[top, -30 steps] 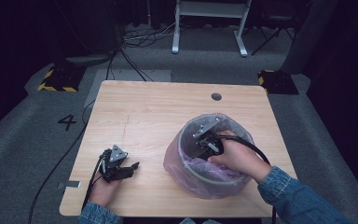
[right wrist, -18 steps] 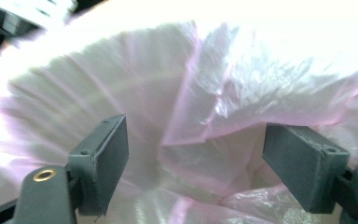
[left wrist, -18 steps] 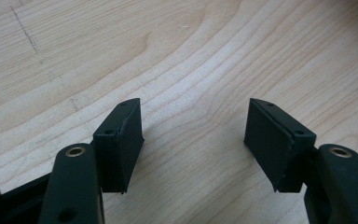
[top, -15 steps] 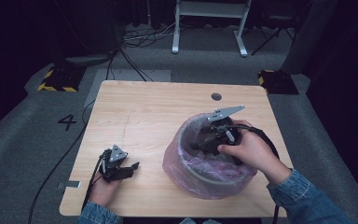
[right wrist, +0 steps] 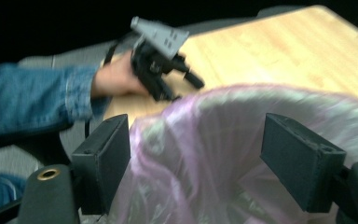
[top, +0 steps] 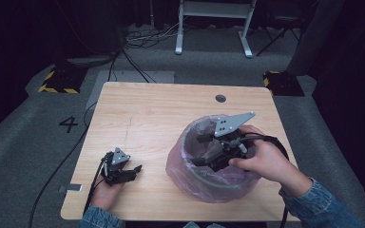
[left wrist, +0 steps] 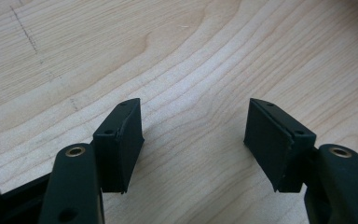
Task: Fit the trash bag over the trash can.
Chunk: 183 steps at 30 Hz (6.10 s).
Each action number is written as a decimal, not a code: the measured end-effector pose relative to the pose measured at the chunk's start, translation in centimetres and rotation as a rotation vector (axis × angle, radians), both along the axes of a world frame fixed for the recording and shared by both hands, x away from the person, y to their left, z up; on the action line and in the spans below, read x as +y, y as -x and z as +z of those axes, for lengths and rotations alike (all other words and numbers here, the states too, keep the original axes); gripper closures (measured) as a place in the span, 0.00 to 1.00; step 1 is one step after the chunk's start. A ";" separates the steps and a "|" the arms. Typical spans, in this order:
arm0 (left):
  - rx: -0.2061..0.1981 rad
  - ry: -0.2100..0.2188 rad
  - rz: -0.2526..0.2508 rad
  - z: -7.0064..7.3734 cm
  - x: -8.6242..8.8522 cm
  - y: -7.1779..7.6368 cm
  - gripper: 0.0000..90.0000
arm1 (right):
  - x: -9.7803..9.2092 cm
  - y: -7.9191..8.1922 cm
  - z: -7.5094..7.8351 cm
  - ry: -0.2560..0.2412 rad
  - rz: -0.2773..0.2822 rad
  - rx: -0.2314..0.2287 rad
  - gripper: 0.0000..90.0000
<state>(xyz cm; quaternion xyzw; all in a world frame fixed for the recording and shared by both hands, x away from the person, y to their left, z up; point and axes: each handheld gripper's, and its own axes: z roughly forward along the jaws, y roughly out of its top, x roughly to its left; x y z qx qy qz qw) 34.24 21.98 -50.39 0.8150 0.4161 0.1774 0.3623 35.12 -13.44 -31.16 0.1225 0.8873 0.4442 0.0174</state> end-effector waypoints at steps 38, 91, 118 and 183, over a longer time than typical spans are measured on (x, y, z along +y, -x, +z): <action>0.000 0.001 0.000 0.0 0.0 0.0 0.41 | 2.0 -2.2 -9.1 0.443 -0.031 0.053 0.23; 0.002 -0.010 -0.059 0.0 1.1 -0.2 0.36 | -17.0 -1.7 1.9 -0.033 -0.587 -0.076 0.24; 0.001 -0.011 -0.052 0.0 1.0 -0.3 0.35 | -23.5 -0.7 -5.7 0.049 -0.721 -0.072 0.23; 0.001 -0.013 -0.039 0.0 0.9 -0.3 0.34 | -22.6 -0.6 -19.2 0.127 -0.903 -0.007 0.16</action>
